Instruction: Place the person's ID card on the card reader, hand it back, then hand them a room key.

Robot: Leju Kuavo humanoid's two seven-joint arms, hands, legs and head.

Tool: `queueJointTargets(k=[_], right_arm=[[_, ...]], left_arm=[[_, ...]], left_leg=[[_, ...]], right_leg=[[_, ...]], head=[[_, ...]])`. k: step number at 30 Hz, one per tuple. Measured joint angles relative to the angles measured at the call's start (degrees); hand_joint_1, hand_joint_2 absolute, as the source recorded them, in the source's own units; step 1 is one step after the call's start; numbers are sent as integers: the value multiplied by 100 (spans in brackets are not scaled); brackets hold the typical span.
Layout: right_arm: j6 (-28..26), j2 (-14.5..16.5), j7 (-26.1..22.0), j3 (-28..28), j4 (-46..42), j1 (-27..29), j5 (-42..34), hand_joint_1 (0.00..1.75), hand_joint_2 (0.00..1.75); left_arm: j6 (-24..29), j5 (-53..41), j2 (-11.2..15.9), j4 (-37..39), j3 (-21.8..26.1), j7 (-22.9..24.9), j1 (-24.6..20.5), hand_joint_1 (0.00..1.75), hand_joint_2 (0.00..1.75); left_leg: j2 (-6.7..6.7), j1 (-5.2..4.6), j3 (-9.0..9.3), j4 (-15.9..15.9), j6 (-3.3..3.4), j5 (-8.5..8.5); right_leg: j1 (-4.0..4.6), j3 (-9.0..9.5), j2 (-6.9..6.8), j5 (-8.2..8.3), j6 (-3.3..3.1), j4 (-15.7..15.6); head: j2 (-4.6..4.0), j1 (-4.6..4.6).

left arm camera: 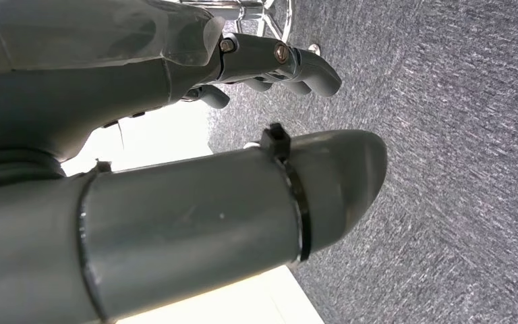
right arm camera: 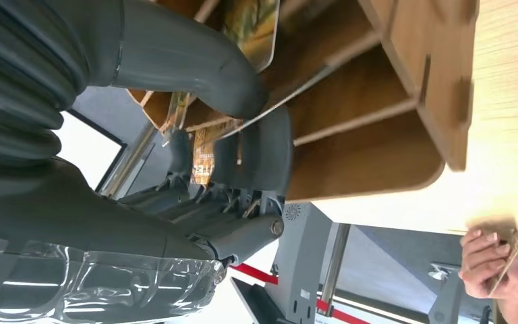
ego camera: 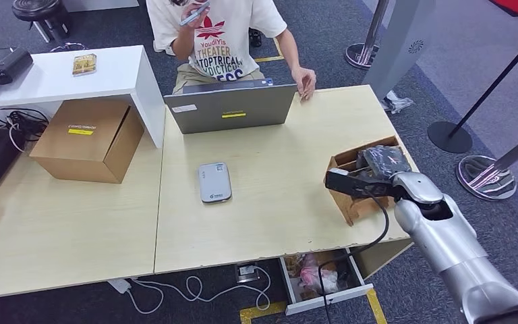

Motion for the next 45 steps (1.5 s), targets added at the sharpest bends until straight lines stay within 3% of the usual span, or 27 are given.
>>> queueJointTargets(k=[13,22,28,45], right_arm=[[-68,25,-97,-27,110,-56,-4,142,175],[-74,29,-119,-109,112,-57,3,155,175],[-31,29,-122,-129,8,-138,68,153,175],[184,207,-374,197,317,-1448,27,157,175]], left_arm=[[20,0,-10,0,-35,0,-2,0,0],[1,0,-12,-1,-38,0,-2,0,0],[-39,0,-14,0,-43,0,-3,0,0],[-102,0,-19,0,-89,-39,-25,0,0]], left_leg=[[-1,-1,0,0,0,0],[-1,-1,-1,0,0,0],[0,-1,-1,0,0,0],[1,-1,-1,0,2,7]], right_leg=[[-1,0,-1,0,0,0],[-1,0,-2,0,0,0],[-1,0,-1,0,0,0],[-2,0,0,1,0,2]], head=[[0,1],[0,1],[0,1],[0,0]])
